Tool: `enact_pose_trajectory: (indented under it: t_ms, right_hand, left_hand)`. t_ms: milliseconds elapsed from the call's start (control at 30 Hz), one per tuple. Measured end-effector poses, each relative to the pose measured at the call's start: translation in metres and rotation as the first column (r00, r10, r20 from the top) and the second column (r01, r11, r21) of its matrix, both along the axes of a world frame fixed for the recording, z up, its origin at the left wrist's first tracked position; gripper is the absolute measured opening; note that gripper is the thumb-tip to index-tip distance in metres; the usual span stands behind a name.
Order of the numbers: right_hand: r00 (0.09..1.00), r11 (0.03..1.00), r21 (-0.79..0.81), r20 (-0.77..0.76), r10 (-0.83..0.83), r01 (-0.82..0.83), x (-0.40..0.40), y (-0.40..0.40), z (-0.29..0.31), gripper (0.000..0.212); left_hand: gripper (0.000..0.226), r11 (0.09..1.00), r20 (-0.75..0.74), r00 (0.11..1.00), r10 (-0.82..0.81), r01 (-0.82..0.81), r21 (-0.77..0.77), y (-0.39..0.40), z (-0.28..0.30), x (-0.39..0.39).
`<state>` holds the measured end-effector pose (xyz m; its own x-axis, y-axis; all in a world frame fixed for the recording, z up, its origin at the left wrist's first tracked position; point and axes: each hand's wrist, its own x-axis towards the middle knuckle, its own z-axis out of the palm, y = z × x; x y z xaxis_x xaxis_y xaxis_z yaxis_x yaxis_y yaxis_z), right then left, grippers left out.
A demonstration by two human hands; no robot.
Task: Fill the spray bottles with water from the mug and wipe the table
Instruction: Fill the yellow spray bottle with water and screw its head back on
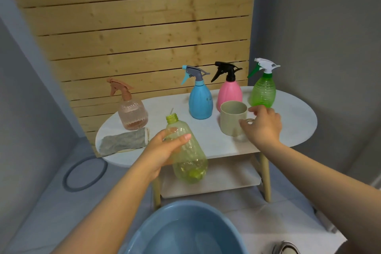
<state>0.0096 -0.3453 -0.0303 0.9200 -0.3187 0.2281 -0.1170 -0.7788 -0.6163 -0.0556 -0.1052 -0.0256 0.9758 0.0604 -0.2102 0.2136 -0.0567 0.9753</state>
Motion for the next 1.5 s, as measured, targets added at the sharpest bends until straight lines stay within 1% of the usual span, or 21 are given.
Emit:
enact_pose_trajectory:
  t_ms: [100,167,233,333,367,467,533,600,667,767,800,867,933,1000,1100,1167,1200,1233,1300,1400,1500]
  right_hand:
    - [0.985,0.997,0.082,-0.17,0.0,0.014,0.013,-0.007,-0.006,0.044]
    - [0.982,0.991,0.13,-0.187,0.017,0.008,0.018,-0.007,-0.008,0.038]
    - [0.982,0.984,0.176,-0.189,0.023,0.011,0.023,-0.008,-0.012,0.026]
    - [0.963,0.978,0.21,-0.266,0.051,0.006,0.023,-0.006,-0.014,0.04]
    - [0.957,0.972,0.237,-0.283,0.062,0.007,0.021,-0.005,-0.013,0.041]
    - [0.962,0.958,0.288,-0.266,0.067,0.013,0.012,-0.002,-0.007,0.038]
    - [0.969,0.963,0.271,-0.233,0.08,-0.014,0.004,0.002,-0.001,0.041]
    - [0.971,0.967,0.243,-0.2,0.131,-0.08,-0.007,0.01,0.006,0.047]
    - [0.964,0.949,0.267,-0.156,0.217,-0.17,-0.023,0.02,0.016,0.053]
    - [0.929,0.889,0.382,-0.161,0.333,-0.253,-0.043,0.032,0.025,0.067]
    - [0.909,0.877,0.397,-0.195,0.367,-0.269,-0.049,0.035,0.024,0.066]
    - [0.876,0.866,0.407,-0.251,0.413,-0.291,-0.054,0.04,0.019,0.055]
    - [0.835,0.869,0.393,-0.332,0.439,-0.301,-0.058,0.048,0.01,0.047]
    - [0.796,0.864,0.401,-0.393,0.461,-0.303,-0.063,0.056,-0.002,0.045]
    - [0.715,0.84,0.418,-0.463,0.524,-0.346,-0.073,0.071,-0.034,0.045]
    - [0.663,0.837,0.369,-0.513,0.545,-0.403,-0.078,0.078,-0.061,0.039]
    - [0.639,0.842,0.315,-0.55,0.538,-0.438,-0.08,0.082,-0.075,0.042]
    - [0.611,0.845,0.237,-0.601,0.516,-0.48,-0.083,0.085,-0.088,0.048]
    - [0.575,0.824,0.083,-0.678,0.459,-0.56,-0.088,0.091,-0.11,0.053]
    - [0.54,0.722,-0.12,-0.748,0.385,-0.682,-0.092,0.099,-0.156,0.055]
    - [0.565,0.54,-0.323,-0.736,0.373,-0.777,-0.104,0.108,-0.195,0.054]
  left_hand:
    - [0.077,1.0,-0.019,0.999,0.027,-0.028,-0.002,0.004,-0.004,0.001]
    - [0.077,0.999,-0.022,0.999,0.033,-0.033,-0.002,0.005,-0.004,0.0]
    - [0.076,0.999,-0.025,0.999,0.036,-0.036,-0.001,0.006,-0.004,-0.002]
    - [0.074,1.0,-0.025,1.0,0.016,-0.015,0.02,0.005,-0.002,-0.008]
    - [0.072,0.999,-0.023,1.0,0.007,-0.006,0.033,0.005,-0.001,-0.01]
    - [0.058,0.996,-0.005,1.0,-0.012,0.012,0.088,0.006,0.003,-0.023]
    - [0.06,0.991,-0.002,1.0,-0.021,0.021,0.13,0.01,0.005,-0.032]
    - [0.06,0.988,-0.008,1.0,-0.021,0.022,0.153,0.016,0.005,-0.043]
    - [0.058,0.987,-0.017,0.999,-0.038,0.04,0.154,0.022,0.003,-0.055]
    - [0.052,0.983,-0.034,0.998,-0.051,0.056,0.177,0.035,-0.005,-0.073]
    - [0.053,0.98,-0.042,0.998,-0.05,0.057,0.19,0.038,-0.008,-0.079]
    - [0.055,0.978,-0.064,0.996,-0.057,0.068,0.199,0.042,-0.016,-0.088]
    - [0.053,0.982,-0.089,0.994,-0.063,0.077,0.173,0.043,-0.027,-0.098]
    - [0.052,0.983,-0.116,0.992,-0.055,0.074,0.171,0.042,-0.038,-0.102]
    - [0.063,0.977,-0.166,0.986,-0.031,0.065,0.203,0.047,-0.07,-0.109]
    - [0.049,0.977,-0.196,0.981,-0.002,0.043,0.207,0.051,-0.094,-0.113]
    - [0.041,0.978,-0.208,0.978,0.022,0.022,0.207,0.052,-0.107,-0.116]
    - [0.039,0.977,-0.215,0.974,0.07,-0.023,0.211,0.051,-0.12,-0.119]
    - [0.049,0.963,-0.209,0.956,0.205,-0.159,0.219,0.049,-0.148,-0.124]
    - [0.061,0.915,-0.229,0.897,0.379,-0.328,0.234,0.04,-0.203,-0.134]
    - [0.07,0.885,-0.264,0.85,0.456,-0.402,0.236,0.028,-0.243,-0.147]
